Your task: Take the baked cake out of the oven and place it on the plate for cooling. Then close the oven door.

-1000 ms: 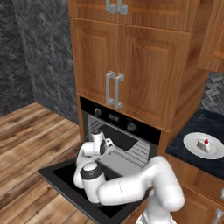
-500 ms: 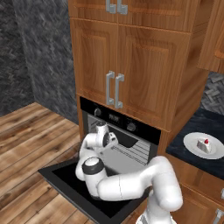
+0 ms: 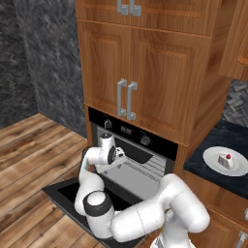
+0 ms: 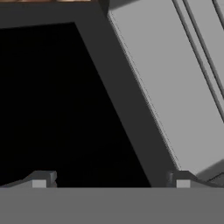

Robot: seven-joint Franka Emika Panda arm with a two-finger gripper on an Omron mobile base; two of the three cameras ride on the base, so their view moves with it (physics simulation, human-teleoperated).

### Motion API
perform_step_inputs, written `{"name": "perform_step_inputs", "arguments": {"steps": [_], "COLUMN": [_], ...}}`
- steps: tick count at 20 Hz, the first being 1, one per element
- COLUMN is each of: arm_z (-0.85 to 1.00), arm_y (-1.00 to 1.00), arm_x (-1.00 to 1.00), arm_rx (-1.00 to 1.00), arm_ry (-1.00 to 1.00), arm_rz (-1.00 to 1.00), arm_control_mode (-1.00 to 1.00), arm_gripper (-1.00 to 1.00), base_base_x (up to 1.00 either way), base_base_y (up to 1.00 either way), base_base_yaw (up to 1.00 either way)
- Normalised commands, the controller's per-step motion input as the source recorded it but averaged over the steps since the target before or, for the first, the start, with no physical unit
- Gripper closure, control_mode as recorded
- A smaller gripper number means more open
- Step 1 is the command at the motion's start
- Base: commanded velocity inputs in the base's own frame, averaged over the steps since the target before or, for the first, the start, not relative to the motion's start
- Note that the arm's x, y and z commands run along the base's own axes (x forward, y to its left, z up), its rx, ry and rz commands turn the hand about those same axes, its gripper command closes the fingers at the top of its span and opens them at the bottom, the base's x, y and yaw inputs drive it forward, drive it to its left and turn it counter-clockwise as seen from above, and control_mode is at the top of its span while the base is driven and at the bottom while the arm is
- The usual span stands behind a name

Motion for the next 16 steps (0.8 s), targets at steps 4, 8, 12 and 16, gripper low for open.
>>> {"name": "perform_step_inputs", "arguments": {"steps": [4,8,12,16], "arm_z": [0.57,0.53,0.49,0.35], "arm_y": [0.76,0.86,0.79,0.80], "arm_x": [-1.00,-0.96,-0.86,-0.72], "arm_rx": [0.00,-0.04,-0.07,-0.12], "arm_ry": [-0.06,-0.04,-0.04,-0.03], "arm_rz": [0.00,0.00,0.00,0.00], "arm_control_mode": [-1.00,-1.00,-1.00,-1.00], "arm_gripper": [-1.00,-1.00,-1.00,-1.00], "base_base_x": [0.00,0.00,0.00,0.00], "base_base_y": [0.00,0.00,0.00,0.00], "base_base_yaw": [0.00,0.00,0.00,0.00]}}
